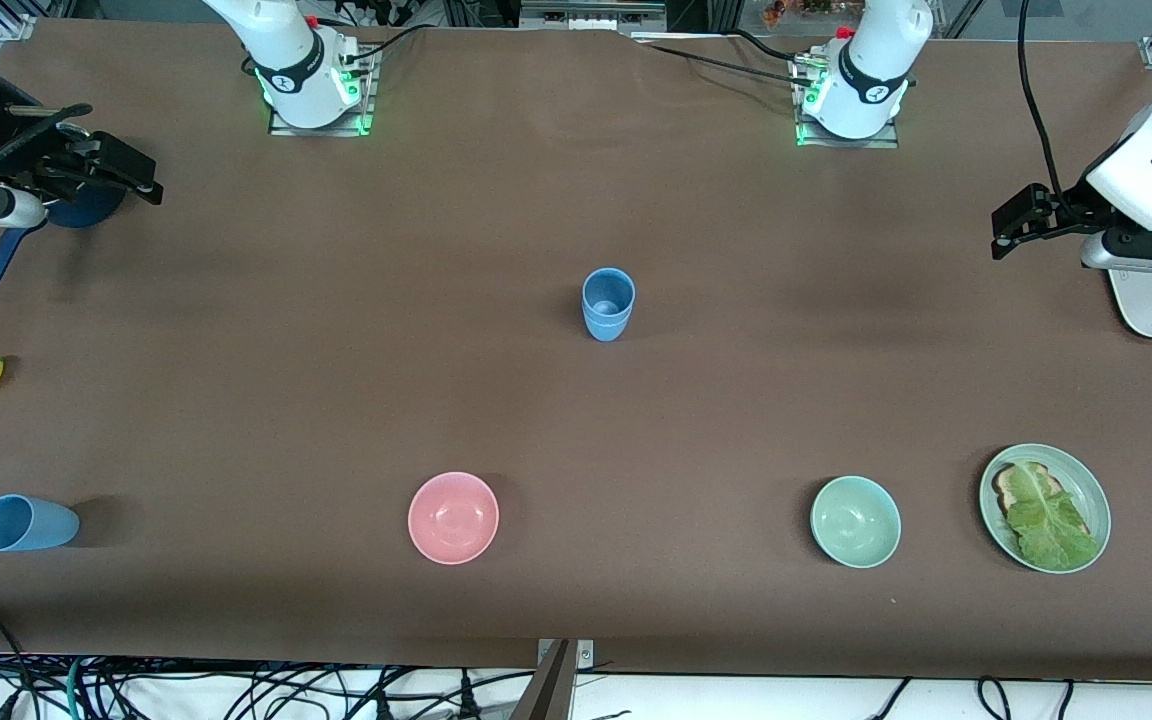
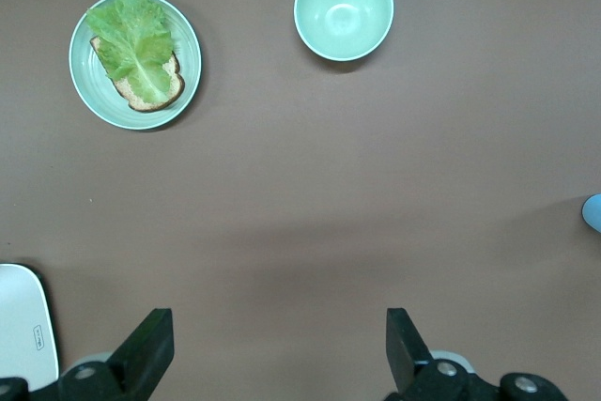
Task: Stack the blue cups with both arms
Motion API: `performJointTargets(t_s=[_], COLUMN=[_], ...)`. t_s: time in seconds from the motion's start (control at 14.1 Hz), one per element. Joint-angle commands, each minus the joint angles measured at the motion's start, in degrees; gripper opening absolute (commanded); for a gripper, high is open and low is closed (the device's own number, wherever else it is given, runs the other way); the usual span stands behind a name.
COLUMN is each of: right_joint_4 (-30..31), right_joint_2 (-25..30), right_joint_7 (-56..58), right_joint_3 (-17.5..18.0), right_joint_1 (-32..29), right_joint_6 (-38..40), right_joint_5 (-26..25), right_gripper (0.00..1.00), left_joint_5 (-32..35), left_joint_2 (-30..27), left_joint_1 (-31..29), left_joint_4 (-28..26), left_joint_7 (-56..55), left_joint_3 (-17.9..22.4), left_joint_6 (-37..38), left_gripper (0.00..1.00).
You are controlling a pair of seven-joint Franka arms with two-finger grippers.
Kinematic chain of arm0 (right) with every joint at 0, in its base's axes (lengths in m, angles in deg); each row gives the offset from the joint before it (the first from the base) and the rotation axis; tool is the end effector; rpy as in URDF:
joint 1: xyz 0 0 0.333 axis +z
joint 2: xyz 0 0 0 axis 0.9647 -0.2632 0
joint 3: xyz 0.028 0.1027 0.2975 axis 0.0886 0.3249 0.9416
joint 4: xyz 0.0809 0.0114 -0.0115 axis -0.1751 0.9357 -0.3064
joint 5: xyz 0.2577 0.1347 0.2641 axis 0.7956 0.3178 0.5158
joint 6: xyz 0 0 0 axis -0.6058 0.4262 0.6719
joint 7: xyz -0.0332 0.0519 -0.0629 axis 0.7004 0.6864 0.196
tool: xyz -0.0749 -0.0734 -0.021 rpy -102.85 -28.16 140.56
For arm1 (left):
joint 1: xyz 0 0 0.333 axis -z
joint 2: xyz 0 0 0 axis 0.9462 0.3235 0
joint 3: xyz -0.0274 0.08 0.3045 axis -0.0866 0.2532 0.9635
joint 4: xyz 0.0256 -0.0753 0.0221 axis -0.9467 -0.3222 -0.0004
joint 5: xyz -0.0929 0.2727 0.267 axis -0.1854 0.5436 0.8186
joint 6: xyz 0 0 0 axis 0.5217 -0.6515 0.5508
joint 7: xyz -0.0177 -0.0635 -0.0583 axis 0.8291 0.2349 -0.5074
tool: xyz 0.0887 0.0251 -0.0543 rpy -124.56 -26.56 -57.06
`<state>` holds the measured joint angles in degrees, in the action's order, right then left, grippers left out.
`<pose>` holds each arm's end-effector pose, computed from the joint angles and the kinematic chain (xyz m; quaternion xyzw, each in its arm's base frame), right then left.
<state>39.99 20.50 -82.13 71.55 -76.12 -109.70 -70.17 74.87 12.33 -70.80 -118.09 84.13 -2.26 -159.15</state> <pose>0.5309 0.0492 0.6298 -0.9978 0.0146 0.0628 0.0142 0.5424 -0.0235 0.5923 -0.9988 0.0471 0.0002 0.0132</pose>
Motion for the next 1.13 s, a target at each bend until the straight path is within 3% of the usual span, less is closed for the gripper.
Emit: performJointTargets(t_s=[0.0,1.06], right_joint_4=[0.6,0.6], right_joint_2=[0.7,0.2], right_joint_7=[0.6,0.6], right_joint_3=[0.6,0.5], right_joint_1=[-0.8,-0.8], right_joint_6=[0.3,-0.2], right_joint_5=[0.0,-0.8], right_gripper=[1.0,1.0], left_joint_5=[-1.3,-2.9], left_joint_2=[0.0,0.6], left_joint_1=[-0.1,-0.1], left_joint_4=[1.1,2.1], left_joint_7=[-0.3,0.0], left_joint_3=[0.1,0.2], left_joint_6=[1.3,1.4], left_gripper=[1.0,1.0])
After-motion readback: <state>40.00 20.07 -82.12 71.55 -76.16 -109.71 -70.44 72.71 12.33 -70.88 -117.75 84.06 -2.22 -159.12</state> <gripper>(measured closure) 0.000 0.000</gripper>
